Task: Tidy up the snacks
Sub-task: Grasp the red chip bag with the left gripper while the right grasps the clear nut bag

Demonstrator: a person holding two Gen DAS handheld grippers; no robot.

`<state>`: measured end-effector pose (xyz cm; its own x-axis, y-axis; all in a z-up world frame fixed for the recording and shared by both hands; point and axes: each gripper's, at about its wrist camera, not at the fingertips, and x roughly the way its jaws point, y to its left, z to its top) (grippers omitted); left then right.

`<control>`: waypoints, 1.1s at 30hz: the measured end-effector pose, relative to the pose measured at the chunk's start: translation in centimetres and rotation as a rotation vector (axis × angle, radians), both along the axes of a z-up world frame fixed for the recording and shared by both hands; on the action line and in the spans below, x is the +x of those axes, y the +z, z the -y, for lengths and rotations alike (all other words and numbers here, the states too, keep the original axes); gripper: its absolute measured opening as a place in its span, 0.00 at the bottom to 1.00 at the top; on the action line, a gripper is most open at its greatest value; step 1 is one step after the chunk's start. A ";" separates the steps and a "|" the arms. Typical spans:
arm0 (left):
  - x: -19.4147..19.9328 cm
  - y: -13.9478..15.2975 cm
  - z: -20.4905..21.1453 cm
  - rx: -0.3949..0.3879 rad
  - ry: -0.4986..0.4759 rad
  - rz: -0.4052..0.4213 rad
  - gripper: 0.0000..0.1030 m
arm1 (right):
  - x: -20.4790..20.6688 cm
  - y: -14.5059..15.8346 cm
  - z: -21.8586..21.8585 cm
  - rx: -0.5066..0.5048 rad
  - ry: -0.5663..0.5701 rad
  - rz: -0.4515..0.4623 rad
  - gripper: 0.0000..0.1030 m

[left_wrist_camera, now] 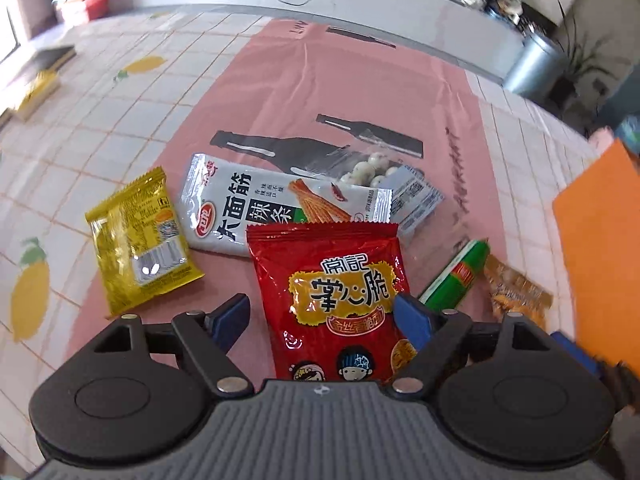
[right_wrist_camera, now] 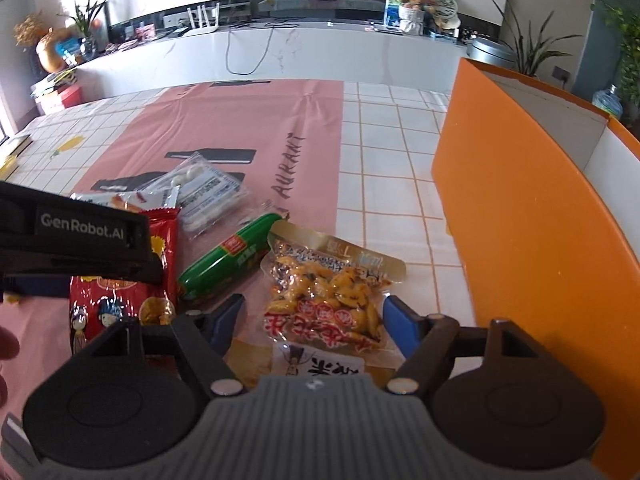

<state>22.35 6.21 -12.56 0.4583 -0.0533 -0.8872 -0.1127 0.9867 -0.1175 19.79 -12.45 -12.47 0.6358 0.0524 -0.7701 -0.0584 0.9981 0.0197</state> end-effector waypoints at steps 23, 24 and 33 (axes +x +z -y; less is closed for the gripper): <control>-2.1 -1.2 -0.8 0.034 -0.032 0.058 0.95 | 0.3 -0.8 2.4 0.162 -0.074 -0.057 0.78; -2.2 -1.2 -1.0 0.031 -0.023 0.066 0.95 | 0.2 -0.9 2.3 0.163 -0.071 -0.056 0.78; -2.5 -1.3 -0.9 0.045 -0.047 0.088 0.88 | -0.1 -1.0 1.0 0.081 -0.030 -0.044 0.68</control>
<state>19.80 7.11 -13.81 0.5323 -0.0375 -0.8457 -0.0572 0.9951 -0.0801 19.71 -13.43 -13.48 0.6039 0.0976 -0.7911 -0.0261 0.9944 0.1028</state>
